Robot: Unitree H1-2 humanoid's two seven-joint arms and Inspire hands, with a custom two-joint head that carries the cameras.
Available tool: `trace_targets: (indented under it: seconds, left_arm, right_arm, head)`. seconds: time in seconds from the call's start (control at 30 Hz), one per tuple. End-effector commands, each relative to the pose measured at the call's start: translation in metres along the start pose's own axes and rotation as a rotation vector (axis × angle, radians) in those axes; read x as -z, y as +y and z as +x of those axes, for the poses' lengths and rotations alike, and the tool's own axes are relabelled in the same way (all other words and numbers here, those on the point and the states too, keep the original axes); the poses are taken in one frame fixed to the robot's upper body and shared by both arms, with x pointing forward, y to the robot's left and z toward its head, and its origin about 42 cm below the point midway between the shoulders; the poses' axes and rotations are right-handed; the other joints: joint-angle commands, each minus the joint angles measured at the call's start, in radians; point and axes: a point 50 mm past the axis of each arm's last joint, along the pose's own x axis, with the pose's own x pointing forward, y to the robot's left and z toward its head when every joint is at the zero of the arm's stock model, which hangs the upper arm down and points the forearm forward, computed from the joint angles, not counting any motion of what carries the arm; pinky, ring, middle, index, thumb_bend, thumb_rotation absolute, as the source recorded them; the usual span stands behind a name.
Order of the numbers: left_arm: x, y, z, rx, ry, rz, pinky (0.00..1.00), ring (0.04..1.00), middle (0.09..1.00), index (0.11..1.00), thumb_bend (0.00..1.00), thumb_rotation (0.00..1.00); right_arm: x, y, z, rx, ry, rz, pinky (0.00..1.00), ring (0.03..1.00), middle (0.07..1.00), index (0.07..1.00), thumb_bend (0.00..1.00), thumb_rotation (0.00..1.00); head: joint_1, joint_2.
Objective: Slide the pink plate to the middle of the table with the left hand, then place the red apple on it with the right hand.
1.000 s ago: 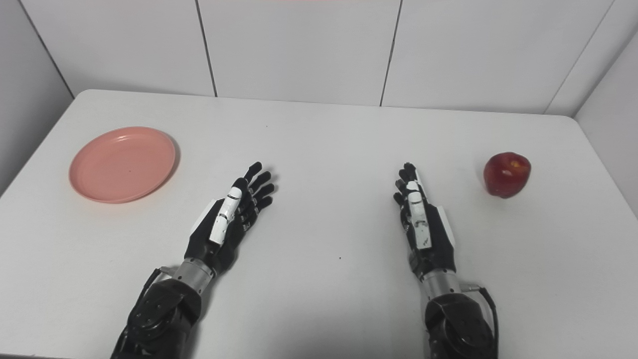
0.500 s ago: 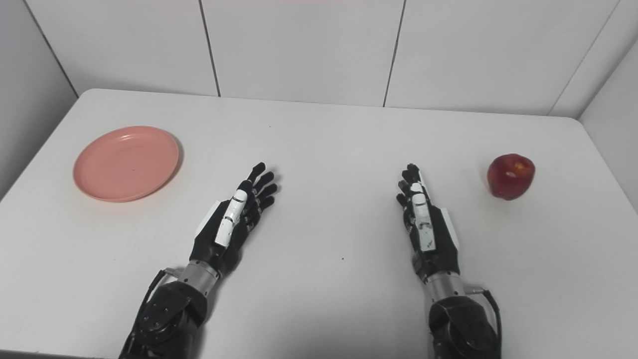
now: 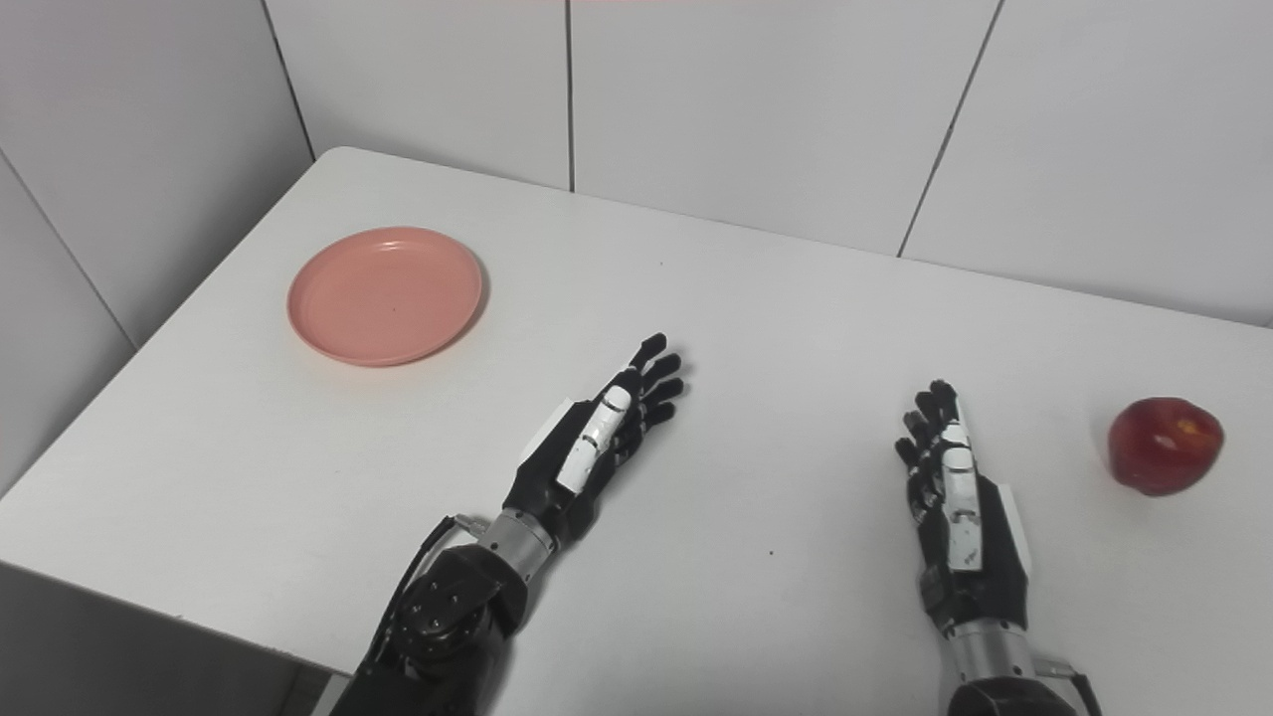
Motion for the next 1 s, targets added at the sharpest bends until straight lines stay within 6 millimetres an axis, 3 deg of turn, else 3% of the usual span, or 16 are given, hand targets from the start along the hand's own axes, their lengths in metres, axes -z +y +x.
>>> trace_targets:
  seconds: [0.0,0.63,0.83,0.97]
  left_arm:
    - [0.007,-0.002,0.0,-0.001,0.023,-0.004,0.96,0.96,0.975,0.969,0.4,0.99]
    - [0.0,0.009,0.0,-0.004,0.005,0.013,0.97,0.961,0.977,0.974,0.4,1.0]
    - [-0.019,0.019,0.001,0.026,-0.019,0.029,0.97,0.962,0.981,0.976,0.38,1.0]
    - [-0.035,0.023,0.003,0.041,-0.044,0.031,0.97,0.965,0.985,0.978,0.42,1.0]
  right_arm:
    - [0.01,-0.006,-0.007,0.007,-0.01,0.006,1.0,1.0,1.0,1.0,0.17,1.0]
    - [0.008,-0.002,-0.006,0.002,-0.005,0.016,1.0,1.0,1.0,1.0,0.14,1.0]
    - [0.01,-0.001,-0.005,0.001,-0.009,0.016,1.0,1.0,1.0,1.0,0.14,1.0]
    - [0.01,-0.001,-0.005,-0.002,-0.009,0.02,1.0,1.0,1.0,1.0,0.14,1.0]
  head:
    - [-0.002,-0.003]
    - [0.009,-0.009]
    - [0.015,-0.012]
    - [0.018,-0.016]
